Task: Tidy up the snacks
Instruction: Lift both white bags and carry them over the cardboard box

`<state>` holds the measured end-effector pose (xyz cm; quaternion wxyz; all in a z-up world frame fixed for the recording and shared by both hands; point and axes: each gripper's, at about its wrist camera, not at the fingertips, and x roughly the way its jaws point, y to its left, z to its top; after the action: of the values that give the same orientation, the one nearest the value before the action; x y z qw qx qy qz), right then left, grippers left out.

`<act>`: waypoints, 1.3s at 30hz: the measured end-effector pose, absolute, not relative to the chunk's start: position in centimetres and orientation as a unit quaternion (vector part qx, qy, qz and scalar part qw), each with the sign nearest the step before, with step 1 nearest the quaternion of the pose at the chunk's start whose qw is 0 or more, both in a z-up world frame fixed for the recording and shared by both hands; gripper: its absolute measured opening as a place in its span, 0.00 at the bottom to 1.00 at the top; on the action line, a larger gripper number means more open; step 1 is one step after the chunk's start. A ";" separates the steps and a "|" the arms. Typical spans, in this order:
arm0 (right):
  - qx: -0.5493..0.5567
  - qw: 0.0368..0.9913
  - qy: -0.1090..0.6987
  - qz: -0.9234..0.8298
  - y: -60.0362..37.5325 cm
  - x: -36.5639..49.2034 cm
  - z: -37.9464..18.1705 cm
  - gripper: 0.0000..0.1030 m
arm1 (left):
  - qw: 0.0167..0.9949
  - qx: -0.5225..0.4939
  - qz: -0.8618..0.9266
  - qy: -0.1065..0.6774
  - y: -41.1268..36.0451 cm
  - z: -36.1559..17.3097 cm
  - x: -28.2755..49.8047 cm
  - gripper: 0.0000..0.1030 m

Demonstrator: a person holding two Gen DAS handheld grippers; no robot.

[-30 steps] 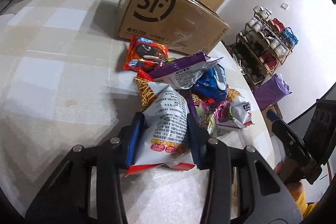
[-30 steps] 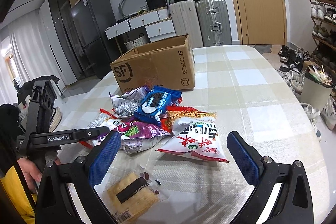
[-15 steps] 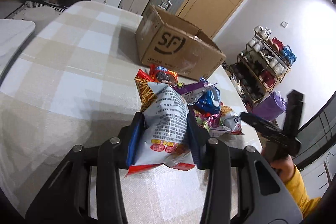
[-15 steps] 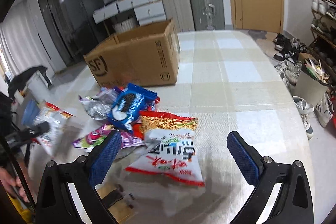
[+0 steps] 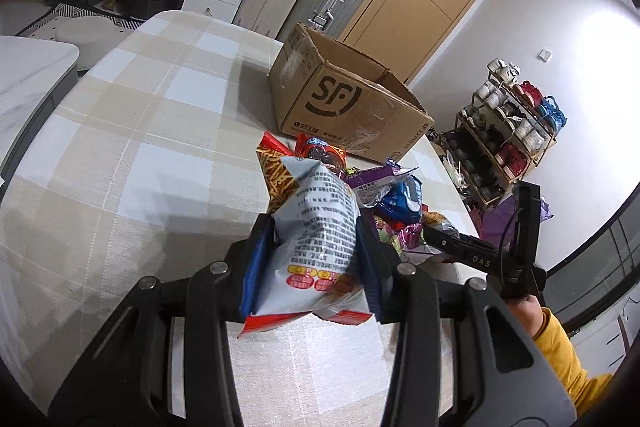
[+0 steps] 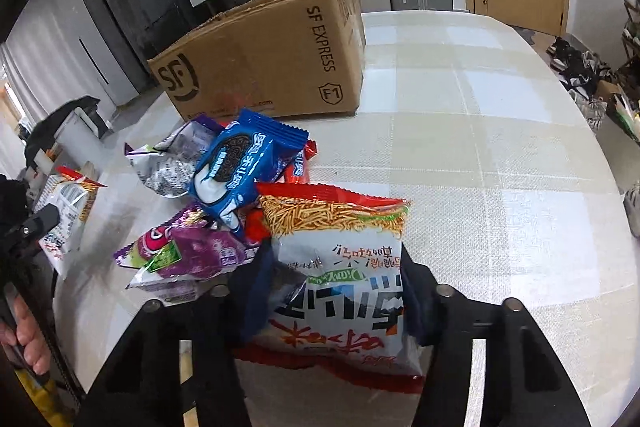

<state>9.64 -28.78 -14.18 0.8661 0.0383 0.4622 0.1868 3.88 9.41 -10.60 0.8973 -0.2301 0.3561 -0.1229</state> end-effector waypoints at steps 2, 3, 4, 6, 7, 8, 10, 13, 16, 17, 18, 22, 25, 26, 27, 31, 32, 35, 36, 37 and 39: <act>0.055 0.867 0.458 0.191 -29.3 9.1 -13.9 0.48 | 0.899 -0.229 -0.125 0.352 9.3 -10.3 3.6 0.37; 0.054 0.869 0.453 0.189 -29.5 8.7 -13.6 0.48 | 0.900 -0.226 -0.127 0.350 9.2 -10.0 3.4 0.37; 0.053 0.873 0.447 0.189 -29.6 8.2 -13.2 0.48 | 0.902 -0.223 -0.129 0.347 9.1 -9.7 3.0 0.37; 0.054 0.878 0.435 0.191 -29.8 7.1 -12.3 0.48 | 0.903 -0.220 -0.130 0.345 8.7 -9.2 2.7 0.37; 0.056 0.881 0.428 0.193 -30.0 6.6 -11.7 0.48 | 0.904 -0.219 -0.131 0.344 8.5 -8.9 2.4 0.37; 0.058 0.883 0.422 0.196 -30.0 6.1 -11.1 0.48 | 0.904 -0.218 -0.132 0.342 8.3 -8.6 2.1 0.37; 0.064 0.888 0.405 0.209 -30.1 4.8 -9.6 0.48 | 0.907 -0.212 -0.136 0.336 7.8 -7.8 1.4 0.37; 0.065 0.893 0.386 0.223 -29.8 3.2 -7.5 0.48 | 0.911 -0.205 -0.137 0.332 7.2 -6.4 0.5 0.37; 0.069 0.896 0.364 0.244 -29.2 1.3 -5.1 0.48 | 0.918 -0.195 -0.145 0.315 6.2 -4.2 -0.6 0.37; 0.068 0.899 0.354 0.249 -29.0 0.6 -4.2 0.48 | 0.921 -0.189 -0.146 0.309 5.9 -3.5 -0.9 0.37; 0.068 0.901 0.344 0.256 -28.7 -0.1 -3.3 0.48 | 0.924 -0.182 -0.144 0.304 5.5 -2.7 -1.4 0.37; 0.068 0.905 0.313 0.282 -27.8 -2.8 -0.2 0.48 | 0.933 -0.166 -0.144 0.285 4.4 0.1 -3.8 0.37; 0.064 0.905 0.297 0.297 -26.8 -4.6 1.1 0.48 | 0.939 -0.152 -0.145 0.271 3.8 1.9 -5.7 0.37; 0.063 0.905 0.293 0.301 -26.5 -5.0 1.4 0.48 | 0.941 -0.149 -0.147 0.267 3.6 2.5 -6.2 0.37; 0.061 0.905 0.290 0.306 -26.2 -5.4 1.7 0.48 | 0.942 -0.146 -0.150 0.264 3.4 3.1 -6.9 0.37; 0.060 0.903 0.281 0.321 -25.6 -6.1 2.9 0.48 | 0.945 -0.140 -0.160 0.250 2.9 5.4 -9.1 0.37; 0.061 0.902 0.277 0.324 -25.4 -6.2 3.4 0.48 | 0.945 -0.138 -0.162 0.247 2.9 5.8 -9.4 0.37; 0.056 0.904 0.265 0.331 -25.1 -6.3 4.8 0.48 | 0.946 -0.137 -0.166 0.241 2.7 7.4 -9.8 0.37; 0.054 0.905 0.260 0.331 -24.9 -6.4 5.4 0.48 | 0.946 -0.138 -0.167 0.240 2.7 7.9 -9.7 0.37; 0.050 0.907 0.254 0.332 -24.9 -6.4 6.0 0.48 | 0.947 -0.137 -0.170 0.237 2.8 8.4 -9.6 0.37; 0.044 0.909 0.244 0.335 -24.6 -6.1 7.1 0.48 | 0.950 -0.130 -0.167 0.231 2.7 9.5 -9.3 0.37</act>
<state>-6.09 -24.61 7.13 0.9091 0.0439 0.2440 0.3347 -9.32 2.73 9.45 0.9498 -0.1299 0.2309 -0.1668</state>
